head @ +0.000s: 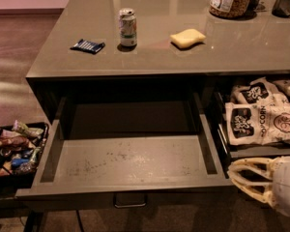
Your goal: Close top drawer
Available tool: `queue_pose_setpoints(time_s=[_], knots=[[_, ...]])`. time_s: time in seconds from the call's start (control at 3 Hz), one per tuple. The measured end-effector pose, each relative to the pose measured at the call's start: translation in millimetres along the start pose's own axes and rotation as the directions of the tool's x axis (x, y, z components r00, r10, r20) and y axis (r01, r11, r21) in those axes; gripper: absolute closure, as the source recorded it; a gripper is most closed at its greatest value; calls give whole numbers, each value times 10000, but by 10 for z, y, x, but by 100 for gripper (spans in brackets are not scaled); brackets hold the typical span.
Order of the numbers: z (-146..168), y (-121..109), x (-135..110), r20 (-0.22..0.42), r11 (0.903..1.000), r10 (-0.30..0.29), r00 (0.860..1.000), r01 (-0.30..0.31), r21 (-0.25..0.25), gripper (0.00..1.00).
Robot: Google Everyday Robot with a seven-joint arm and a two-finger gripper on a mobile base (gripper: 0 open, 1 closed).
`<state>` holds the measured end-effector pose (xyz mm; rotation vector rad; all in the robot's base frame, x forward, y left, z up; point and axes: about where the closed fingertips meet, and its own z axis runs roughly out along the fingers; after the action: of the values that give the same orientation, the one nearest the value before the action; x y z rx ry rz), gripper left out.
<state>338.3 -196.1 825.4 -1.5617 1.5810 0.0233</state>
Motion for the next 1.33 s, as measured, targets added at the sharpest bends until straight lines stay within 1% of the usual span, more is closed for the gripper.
queue_pose_setpoints(time_s=[0.33, 0.67, 1.0, 1.33], knots=[[-9, -57, 58, -224, 9985, -169, 9996, 180, 508, 100], [15, -24, 42, -195, 9985, -177, 9997, 186, 510, 100], [122, 150, 57, 5, 9988, -74, 10000, 74, 486, 100], [224, 418, 58, 228, 9984, 65, 9997, -78, 565, 100]])
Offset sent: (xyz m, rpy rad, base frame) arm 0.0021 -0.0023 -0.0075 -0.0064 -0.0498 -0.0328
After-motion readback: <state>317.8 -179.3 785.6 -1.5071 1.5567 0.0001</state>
